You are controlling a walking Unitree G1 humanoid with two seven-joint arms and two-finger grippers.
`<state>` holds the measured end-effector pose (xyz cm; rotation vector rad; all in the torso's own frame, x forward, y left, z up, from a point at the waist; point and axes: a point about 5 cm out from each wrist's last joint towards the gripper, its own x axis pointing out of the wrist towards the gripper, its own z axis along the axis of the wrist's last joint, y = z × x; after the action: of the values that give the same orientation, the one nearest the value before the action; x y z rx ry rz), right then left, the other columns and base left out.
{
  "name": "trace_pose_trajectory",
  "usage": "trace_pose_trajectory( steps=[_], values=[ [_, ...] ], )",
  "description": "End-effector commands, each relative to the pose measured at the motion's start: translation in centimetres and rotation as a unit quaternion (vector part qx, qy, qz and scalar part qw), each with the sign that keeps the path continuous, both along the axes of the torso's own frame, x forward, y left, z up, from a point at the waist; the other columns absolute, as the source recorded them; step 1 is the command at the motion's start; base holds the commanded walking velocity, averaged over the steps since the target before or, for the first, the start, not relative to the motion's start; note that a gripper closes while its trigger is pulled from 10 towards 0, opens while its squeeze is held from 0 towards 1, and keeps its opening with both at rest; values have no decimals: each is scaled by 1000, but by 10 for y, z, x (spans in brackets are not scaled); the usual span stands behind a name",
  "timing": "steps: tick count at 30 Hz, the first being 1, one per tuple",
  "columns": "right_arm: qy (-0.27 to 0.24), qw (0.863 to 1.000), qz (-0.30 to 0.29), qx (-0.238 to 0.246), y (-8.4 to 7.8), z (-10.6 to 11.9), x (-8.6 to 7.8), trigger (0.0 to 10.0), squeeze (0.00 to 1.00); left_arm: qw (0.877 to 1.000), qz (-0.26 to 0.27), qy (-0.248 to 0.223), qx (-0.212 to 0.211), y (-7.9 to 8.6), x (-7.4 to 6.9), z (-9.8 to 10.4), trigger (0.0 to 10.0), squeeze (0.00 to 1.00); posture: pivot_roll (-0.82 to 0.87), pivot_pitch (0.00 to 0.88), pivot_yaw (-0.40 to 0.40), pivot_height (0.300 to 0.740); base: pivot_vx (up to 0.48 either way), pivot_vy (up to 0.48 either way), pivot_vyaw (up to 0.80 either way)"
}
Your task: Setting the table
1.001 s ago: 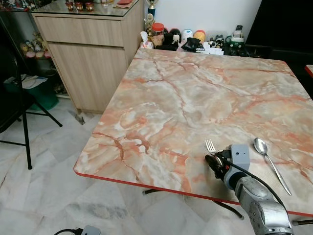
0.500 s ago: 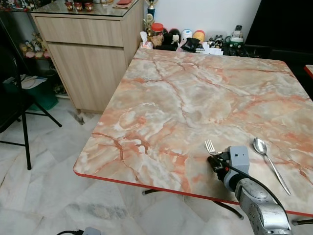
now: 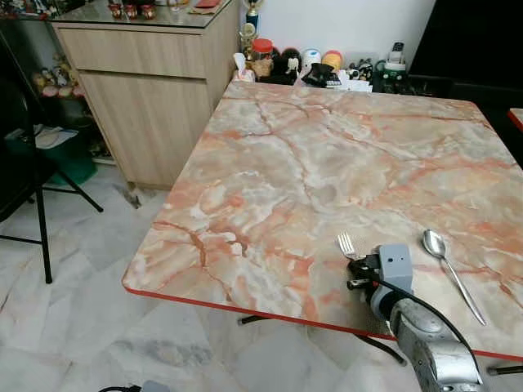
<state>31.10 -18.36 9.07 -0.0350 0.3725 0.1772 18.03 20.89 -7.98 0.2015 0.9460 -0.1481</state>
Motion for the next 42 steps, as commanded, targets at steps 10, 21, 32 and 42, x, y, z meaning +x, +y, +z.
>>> trace_pose_trajectory(
  steps=[10, 21, 32, 42],
  values=[
    [39, 999, 7, -3, 4, -20, -9, 0, 0, 1000, 2, 26, -3, 1, -11, -6, 10000, 0, -6, 118, -6, 740, 0, 0, 0],
    [-122, 991, -47, -2, 1, 24, 6, 10000, 0, 1000, 2, 25, 4, 1, -11, -6, 10000, 0, -12, 113, -14, 740, 0, 0, 0],
    [-273, 959, -48, -61, 6, 73, -5, 10000, 0, 1000, -5, 22, 13, 8, -13, -5, 10000, 0, -15, 84, -18, 740, 0, 0, 0],
    [-293, 954, -23, -55, 16, 74, -19, 10000, 0, 998, -2, 22, 63, 44, -24, 0, 10000, 0, -17, 36, -12, 740, 0, 0, 0]
  ],
)
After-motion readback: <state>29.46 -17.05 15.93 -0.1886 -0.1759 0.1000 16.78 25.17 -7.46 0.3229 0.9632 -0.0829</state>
